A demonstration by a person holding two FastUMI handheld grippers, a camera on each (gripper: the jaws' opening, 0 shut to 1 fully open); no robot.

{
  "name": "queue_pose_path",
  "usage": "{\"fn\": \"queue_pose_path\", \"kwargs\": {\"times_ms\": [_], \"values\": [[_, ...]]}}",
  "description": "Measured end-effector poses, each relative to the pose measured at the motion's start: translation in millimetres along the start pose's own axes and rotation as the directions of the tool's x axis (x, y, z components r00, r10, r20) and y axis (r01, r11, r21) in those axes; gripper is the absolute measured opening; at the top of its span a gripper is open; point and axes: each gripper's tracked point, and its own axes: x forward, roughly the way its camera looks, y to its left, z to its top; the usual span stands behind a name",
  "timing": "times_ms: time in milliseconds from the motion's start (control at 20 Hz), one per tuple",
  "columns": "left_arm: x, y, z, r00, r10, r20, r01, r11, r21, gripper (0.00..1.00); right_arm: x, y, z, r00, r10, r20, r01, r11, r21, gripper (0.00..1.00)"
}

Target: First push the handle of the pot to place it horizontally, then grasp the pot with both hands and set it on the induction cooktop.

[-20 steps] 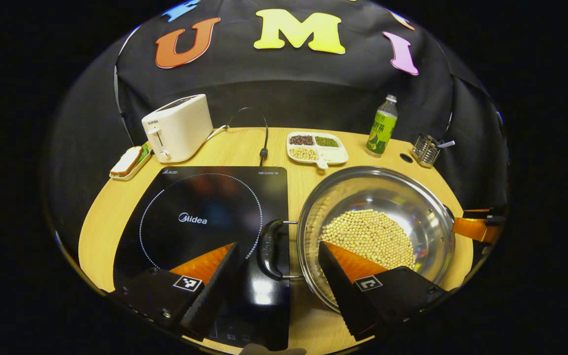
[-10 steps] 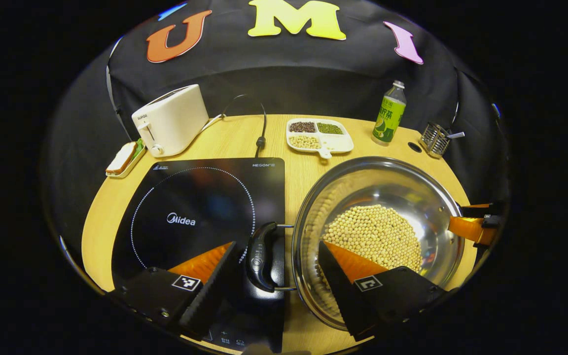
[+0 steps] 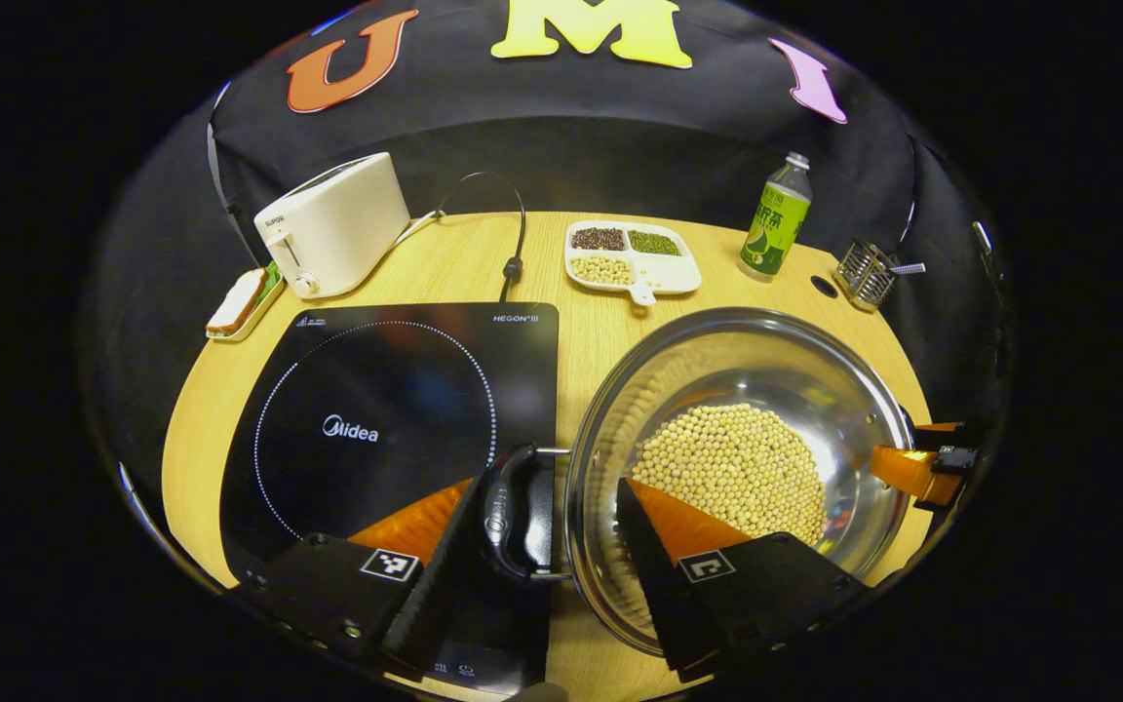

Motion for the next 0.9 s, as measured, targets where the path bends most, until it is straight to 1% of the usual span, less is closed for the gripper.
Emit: {"fn": "queue_pose_path", "kwargs": {"times_ms": [50,100,150,200,350,400,450,500,700,900], "values": [[0.6,3.3,1.0,1.0,0.009,0.011,-0.009,1.0,0.006,0.71,0.1,0.7,0.1,1.0,0.001,0.003,-0.001,1.0,0.004,0.67],[-0.9,3.4,0.7,1.0,0.009,0.007,-0.009,1.0,-0.006,0.84,0.8,1.1,0.1,1.0,0.002,0.004,-0.002,1.0,0.004,0.66],[-2.3,3.4,2.3,1.0,0.005,0.011,-0.005,1.0,-0.005,0.66,0.5,1.1,0.2,1.0,0.003,0.006,-0.003,1.0,0.005,0.65],[1.1,3.1,1.0,1.0,0.003,0.007,-0.003,1.0,-0.001,0.62,-2.6,1.9,1.5,1.0,0.004,0.007,-0.004,1.0,0.007,0.63],[-0.2,1.5,3.4,1.0,-0.004,0.017,0.004,1.0,0.024,0.61,-0.9,0.5,-0.3,1.0,-0.007,0.006,0.007,1.0,0.015,0.61],[-0.7,0.2,4.2,1.0,-0.01,0.025,0.009,1.0,0.029,0.72,-1.6,0.5,-0.3,1.0,-0.009,0.007,0.009,1.0,0.022,0.61],[2.0,-0.5,4.9,1.0,-0.015,0.025,0.014,0.999,0.03,0.72,-2.3,0.5,-0.5,1.0,-0.009,0.007,0.009,1.0,0.029,0.61],[0.0,-1.0,5.5,0.999,-0.02,0.026,0.019,0.999,0.032,0.59,-2.1,1.1,0.2,1.0,-0.012,0.012,0.011,0.999,0.033,0.61],[-3.1,2.1,8.1,0.999,-0.029,0.033,0.027,0.999,0.033,0.59,-13.6,1.0,3.3,0.999,-0.023,0.033,0.022,1.0,0.015,0.6],[-12.2,8.7,17.4,0.998,-0.031,0.059,0.028,0.998,0.048,0.59,-22.1,9.7,10.7,0.998,-0.018,0.062,0.016,1.0,0.024,0.61]]}}
